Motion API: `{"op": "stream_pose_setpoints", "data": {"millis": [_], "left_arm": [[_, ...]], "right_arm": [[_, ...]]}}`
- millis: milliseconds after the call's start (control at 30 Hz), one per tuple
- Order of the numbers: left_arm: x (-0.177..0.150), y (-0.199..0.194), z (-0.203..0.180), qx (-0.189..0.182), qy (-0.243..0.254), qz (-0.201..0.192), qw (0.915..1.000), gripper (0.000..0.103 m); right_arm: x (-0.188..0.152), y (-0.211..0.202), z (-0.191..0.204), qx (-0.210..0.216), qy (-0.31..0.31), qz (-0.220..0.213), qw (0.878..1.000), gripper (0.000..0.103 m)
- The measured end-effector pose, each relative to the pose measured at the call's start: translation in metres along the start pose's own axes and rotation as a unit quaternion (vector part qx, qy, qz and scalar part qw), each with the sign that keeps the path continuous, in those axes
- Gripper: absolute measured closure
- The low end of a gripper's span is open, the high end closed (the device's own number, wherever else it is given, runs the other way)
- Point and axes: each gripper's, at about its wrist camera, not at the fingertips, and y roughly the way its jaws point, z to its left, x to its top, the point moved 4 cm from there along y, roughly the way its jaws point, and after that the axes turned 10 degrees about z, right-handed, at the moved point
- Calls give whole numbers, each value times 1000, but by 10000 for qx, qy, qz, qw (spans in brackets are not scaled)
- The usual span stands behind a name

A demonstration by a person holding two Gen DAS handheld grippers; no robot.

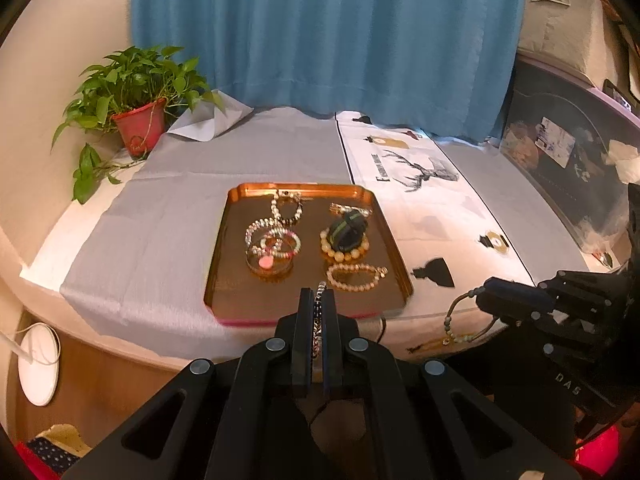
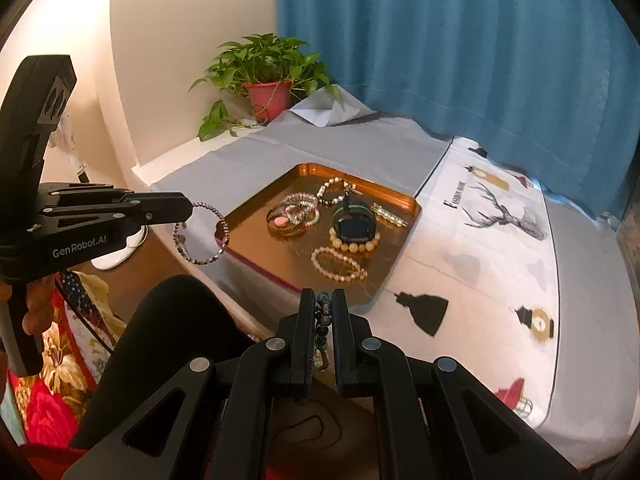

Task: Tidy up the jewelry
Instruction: 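Carry both bracelets over the copper tray with both tools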

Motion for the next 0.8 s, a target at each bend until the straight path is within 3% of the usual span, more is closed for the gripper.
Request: {"op": "stream_pose_setpoints", "data": {"millis": [800], "left_arm": [[61,112,17,38,70,512,9987,102]], "right_arm": [[70,112,-34,215,165,278,9992,95]]}}
